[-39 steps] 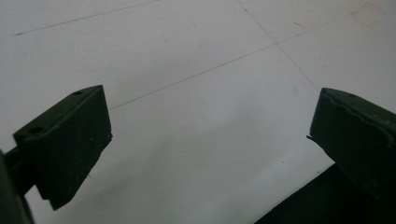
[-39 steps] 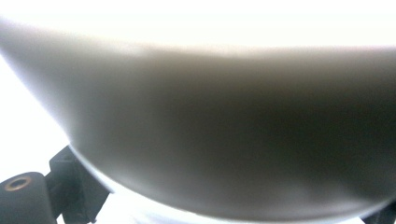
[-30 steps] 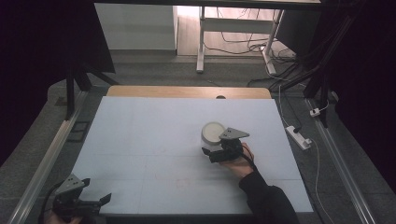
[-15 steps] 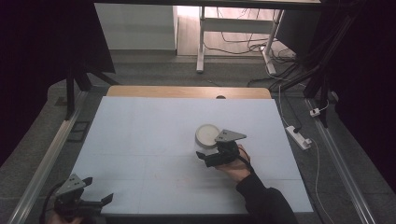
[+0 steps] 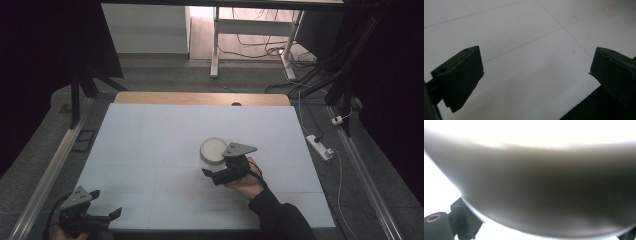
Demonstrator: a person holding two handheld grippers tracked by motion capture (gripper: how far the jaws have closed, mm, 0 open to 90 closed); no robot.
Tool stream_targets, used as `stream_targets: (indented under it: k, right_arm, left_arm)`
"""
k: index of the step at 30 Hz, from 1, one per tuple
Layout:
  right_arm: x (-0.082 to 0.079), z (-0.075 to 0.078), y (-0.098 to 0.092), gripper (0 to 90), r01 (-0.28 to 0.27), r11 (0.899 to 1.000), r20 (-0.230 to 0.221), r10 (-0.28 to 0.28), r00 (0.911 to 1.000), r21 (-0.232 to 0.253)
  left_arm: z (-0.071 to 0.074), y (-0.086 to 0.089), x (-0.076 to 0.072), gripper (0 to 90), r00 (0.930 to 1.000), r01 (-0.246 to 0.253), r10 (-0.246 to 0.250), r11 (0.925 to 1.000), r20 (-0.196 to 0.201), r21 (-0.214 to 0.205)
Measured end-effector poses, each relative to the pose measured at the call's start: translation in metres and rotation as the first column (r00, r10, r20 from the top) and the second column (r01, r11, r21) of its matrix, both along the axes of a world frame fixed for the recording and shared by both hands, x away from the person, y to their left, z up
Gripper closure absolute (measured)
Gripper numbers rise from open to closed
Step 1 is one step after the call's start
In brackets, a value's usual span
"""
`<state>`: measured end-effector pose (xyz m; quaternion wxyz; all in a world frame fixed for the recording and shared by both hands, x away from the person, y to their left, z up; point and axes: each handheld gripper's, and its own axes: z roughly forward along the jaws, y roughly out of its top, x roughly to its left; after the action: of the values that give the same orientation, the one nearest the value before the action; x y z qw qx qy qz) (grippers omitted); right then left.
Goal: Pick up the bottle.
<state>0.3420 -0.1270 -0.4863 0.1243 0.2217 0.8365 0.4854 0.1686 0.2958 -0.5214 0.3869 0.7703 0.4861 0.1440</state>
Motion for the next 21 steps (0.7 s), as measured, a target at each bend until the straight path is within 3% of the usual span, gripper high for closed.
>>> stream_targets:
  k: [21]
  right_arm:
    - [-0.023, 0.011, 0.028, 7.1, -0.113, 0.994, -0.010, 0.113, 0.9936, 0.006]
  left_arm:
    - [-0.001, 0.001, 0.001, 0.0, 0.9999, -0.002, 0.002, 1.0000, -0.011, -0.007]
